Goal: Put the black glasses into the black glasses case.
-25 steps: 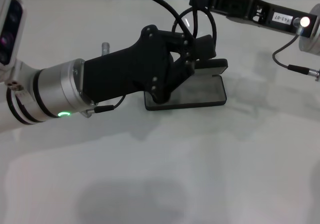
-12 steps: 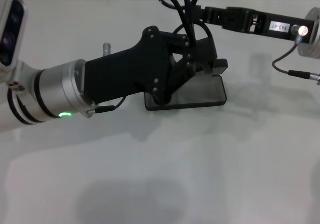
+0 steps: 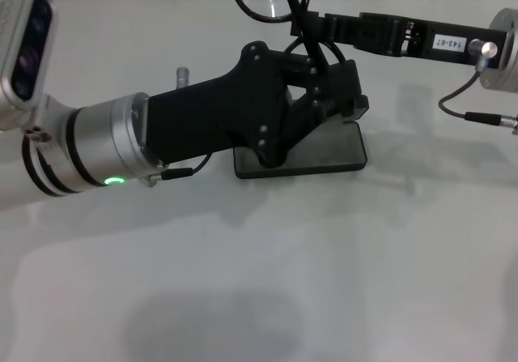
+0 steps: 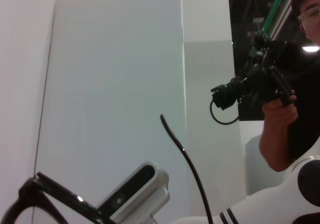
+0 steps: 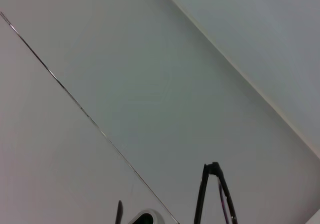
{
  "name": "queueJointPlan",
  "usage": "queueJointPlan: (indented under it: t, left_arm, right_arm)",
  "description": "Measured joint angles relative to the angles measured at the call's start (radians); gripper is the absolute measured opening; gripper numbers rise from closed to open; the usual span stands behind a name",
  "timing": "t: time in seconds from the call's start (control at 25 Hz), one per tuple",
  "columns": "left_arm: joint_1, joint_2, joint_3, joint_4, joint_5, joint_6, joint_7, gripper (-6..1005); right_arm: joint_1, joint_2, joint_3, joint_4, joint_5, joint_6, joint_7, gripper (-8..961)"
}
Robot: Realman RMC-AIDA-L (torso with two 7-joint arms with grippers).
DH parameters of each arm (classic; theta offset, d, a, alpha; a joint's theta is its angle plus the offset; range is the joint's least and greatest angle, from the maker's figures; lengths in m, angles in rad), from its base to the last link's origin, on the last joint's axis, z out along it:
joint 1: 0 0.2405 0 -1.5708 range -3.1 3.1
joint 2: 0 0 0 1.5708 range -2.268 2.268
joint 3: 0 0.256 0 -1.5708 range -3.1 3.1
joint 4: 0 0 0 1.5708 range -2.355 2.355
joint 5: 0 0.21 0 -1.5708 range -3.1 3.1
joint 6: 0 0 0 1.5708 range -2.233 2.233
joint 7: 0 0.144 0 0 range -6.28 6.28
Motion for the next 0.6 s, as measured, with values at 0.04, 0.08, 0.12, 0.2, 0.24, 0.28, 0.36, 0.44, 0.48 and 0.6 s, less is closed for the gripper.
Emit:
queueJointPlan:
  t: [0.04,0.08,0.12,0.2,0.24,0.28,0.36,0.44,0.48,0.6]
  left_arm:
    - [0.000,0.000,0.000,0.000,0.000,-0.001,0.000,17]
    - [0.000,0.000,0.000,0.000,0.000,-0.002,0.000,17]
    - [-0.001,0.000,0.000,0.000,0.000,-0.003,0.000,17]
    - [-0.002,0.000,0.000,0.000,0.000,-0.005,0.000,17]
    - [-0.002,0.000,0.001,0.000,0.000,-0.006,0.000,17]
    - [-0.003,0.000,0.001,0.000,-0.001,-0.006,0.000,17]
    - [-0.003,0.000,0.001,0.000,-0.004,-0.006,0.000,16]
    - [-0.003,0.000,0.001,0.000,-0.006,-0.006,0.000,16]
    - [-0.003,0.000,0.001,0.000,-0.006,-0.006,0.000,16]
    - [-0.003,0.001,0.000,0.000,-0.007,-0.004,0.000,16]
  right_arm:
    - [0.000,0.000,0.000,-0.001,0.000,0.000,0.000,66]
    - [0.001,-0.001,-0.001,-0.003,0.000,0.000,0.000,66]
    - [0.000,-0.001,-0.001,-0.006,0.000,0.000,0.000,66]
    - [0.000,-0.002,-0.002,-0.009,0.000,0.000,-0.001,66]
    - [0.000,-0.003,-0.002,-0.009,0.000,0.000,-0.002,66]
    - [-0.001,-0.004,-0.002,-0.009,0.000,0.000,-0.002,66]
    - [-0.003,-0.007,-0.002,-0.009,-0.001,-0.001,-0.003,66]
    - [-0.006,-0.011,-0.002,-0.009,-0.001,0.000,-0.004,66]
    - [-0.008,-0.014,-0.002,-0.010,-0.001,0.001,-0.005,66]
    - [-0.019,-0.022,0.001,-0.010,-0.002,0.002,-0.012,67]
